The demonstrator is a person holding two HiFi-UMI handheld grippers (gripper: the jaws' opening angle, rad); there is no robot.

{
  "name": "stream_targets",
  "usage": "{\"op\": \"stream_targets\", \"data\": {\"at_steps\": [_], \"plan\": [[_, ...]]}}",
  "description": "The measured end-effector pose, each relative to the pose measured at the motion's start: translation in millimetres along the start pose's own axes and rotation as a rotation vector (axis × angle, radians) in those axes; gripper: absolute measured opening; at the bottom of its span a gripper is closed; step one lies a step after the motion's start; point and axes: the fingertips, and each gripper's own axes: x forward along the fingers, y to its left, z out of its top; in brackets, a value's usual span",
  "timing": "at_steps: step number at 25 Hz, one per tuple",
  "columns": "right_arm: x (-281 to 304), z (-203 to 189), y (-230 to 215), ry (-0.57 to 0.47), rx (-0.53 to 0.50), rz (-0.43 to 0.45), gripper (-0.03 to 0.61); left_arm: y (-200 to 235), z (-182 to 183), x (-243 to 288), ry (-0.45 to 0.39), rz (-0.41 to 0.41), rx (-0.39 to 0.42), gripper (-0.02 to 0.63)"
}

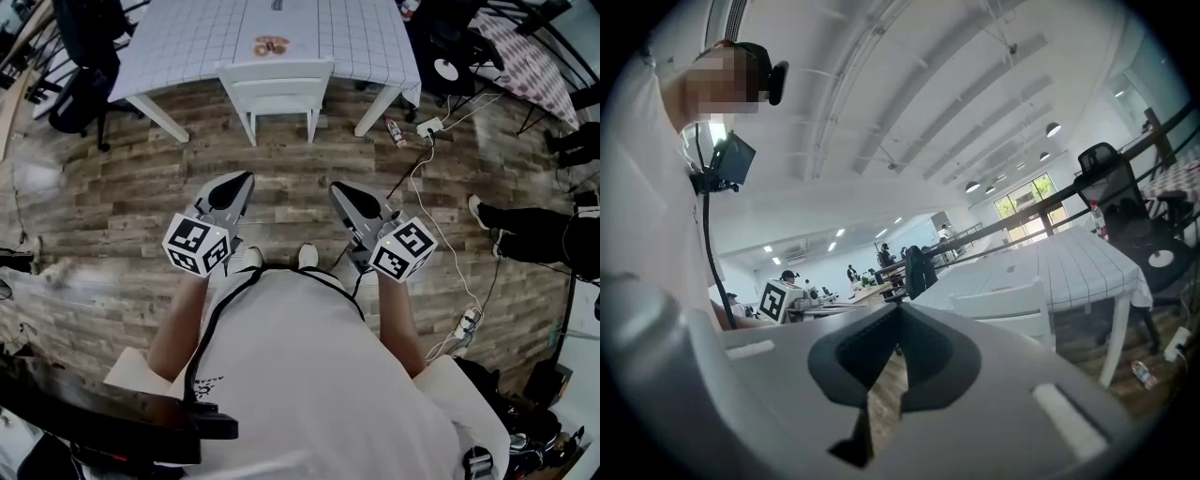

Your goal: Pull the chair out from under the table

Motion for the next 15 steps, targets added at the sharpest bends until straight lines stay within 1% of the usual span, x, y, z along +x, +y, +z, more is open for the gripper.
{"op": "stream_targets", "data": {"at_steps": [5, 10, 12, 15], "plan": [[-22.4, -7.0, -16.9, 0.025, -0.002, 0.011, 0.006, -20.4, -4.0, 15.2, 0.005, 0.024, 0.005, 0.006], [-38.0, -9.2, -30.6, 0.047, -0.012, 0.046, 0.006, -36.5, -6.8, 26.9, 0.004, 0.062, 0.002, 0.006], [-42.4, -5.9, -35.2, 0.041, 0.003, 0.065, 0.005, -43.5, -8.2, 30.7, 0.011, 0.067, 0.002, 0.006], [-48.6, -0.4, -40.6, 0.01, 0.054, 0.11, 0.005, -51.0, -10.5, 35.3, 0.017, 0.066, -0.01, 0.006]]}}
